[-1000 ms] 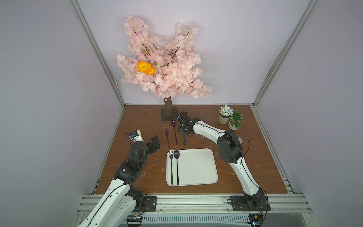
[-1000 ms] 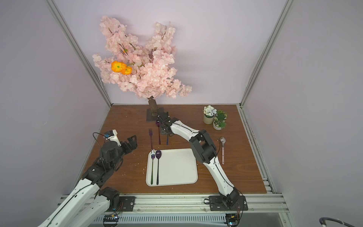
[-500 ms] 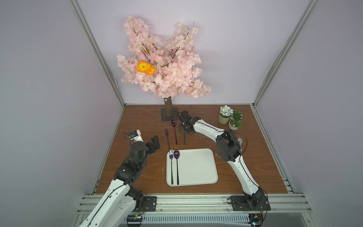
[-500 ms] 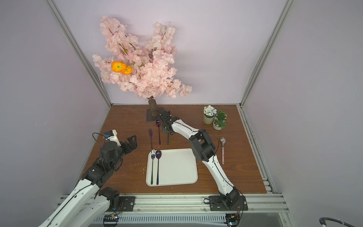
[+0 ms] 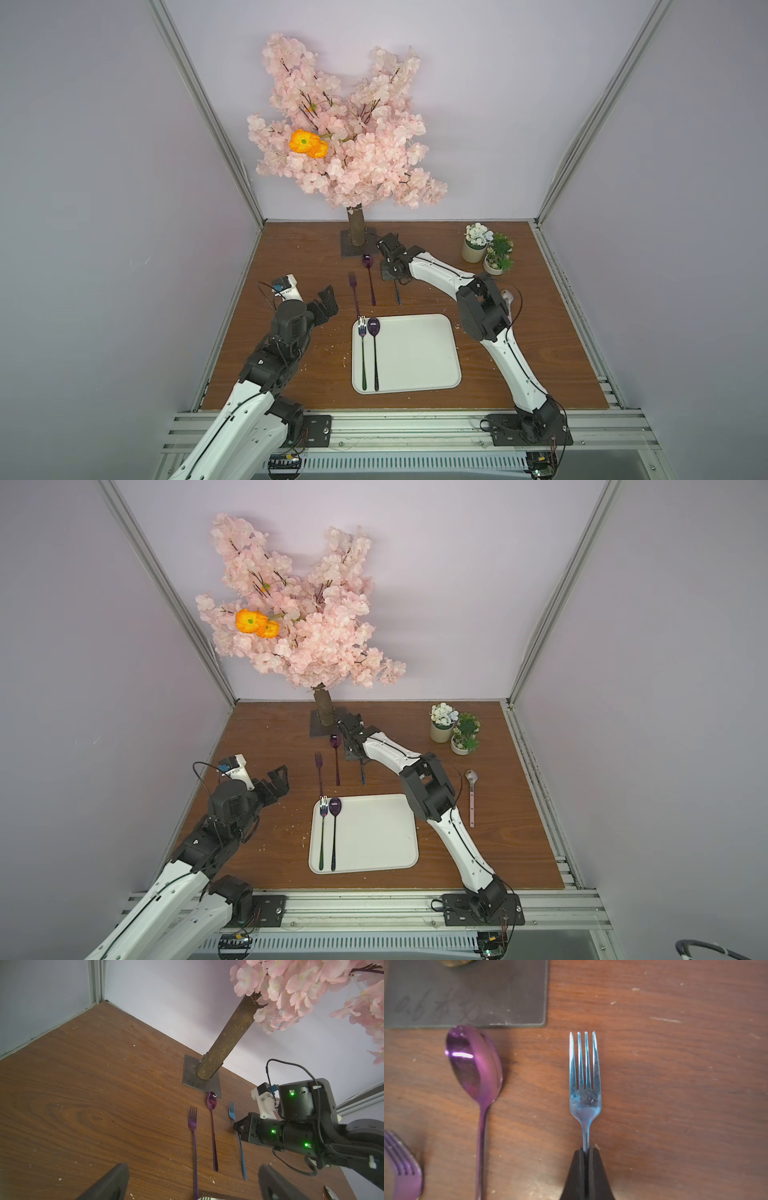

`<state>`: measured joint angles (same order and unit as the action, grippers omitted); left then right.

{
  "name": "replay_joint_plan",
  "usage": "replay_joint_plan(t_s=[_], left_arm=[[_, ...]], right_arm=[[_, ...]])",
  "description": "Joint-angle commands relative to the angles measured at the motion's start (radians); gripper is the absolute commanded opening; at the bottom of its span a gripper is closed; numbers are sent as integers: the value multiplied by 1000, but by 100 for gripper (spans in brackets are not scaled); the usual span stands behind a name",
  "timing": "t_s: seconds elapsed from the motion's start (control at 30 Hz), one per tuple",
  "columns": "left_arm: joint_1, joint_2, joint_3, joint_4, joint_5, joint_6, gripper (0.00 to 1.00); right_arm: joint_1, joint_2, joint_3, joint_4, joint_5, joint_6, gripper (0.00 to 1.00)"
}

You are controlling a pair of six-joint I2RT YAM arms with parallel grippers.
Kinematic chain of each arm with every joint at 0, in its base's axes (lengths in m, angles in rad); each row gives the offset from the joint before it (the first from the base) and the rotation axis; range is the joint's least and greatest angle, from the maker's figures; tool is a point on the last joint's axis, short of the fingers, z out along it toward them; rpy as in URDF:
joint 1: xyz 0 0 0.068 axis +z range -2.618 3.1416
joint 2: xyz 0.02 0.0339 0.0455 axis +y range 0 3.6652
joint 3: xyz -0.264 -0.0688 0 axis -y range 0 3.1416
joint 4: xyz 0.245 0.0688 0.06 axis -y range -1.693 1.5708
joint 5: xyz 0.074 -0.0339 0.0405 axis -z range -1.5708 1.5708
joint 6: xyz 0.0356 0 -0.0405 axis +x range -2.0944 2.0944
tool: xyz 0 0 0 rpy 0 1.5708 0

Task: Set the spoon and fork side by side
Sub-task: Pick up the fork at the center of the board.

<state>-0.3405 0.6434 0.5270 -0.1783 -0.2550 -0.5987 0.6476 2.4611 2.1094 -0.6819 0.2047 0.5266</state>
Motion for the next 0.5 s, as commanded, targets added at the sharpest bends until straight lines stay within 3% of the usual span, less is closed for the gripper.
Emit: replay_joint_plan(t_s=[0.0, 0.27, 0.47], left_arm=[[3, -10, -12, 9, -12, 5, 100], [3, 10, -7, 14, -7, 1, 99], [3, 18, -12, 28, -6, -7, 100]], right_arm=[[-10, -9, 33, 2, 53, -26, 0], [-9, -147, 26, 8, 40, -38, 0], [10, -337, -157, 43, -28, -4, 0]])
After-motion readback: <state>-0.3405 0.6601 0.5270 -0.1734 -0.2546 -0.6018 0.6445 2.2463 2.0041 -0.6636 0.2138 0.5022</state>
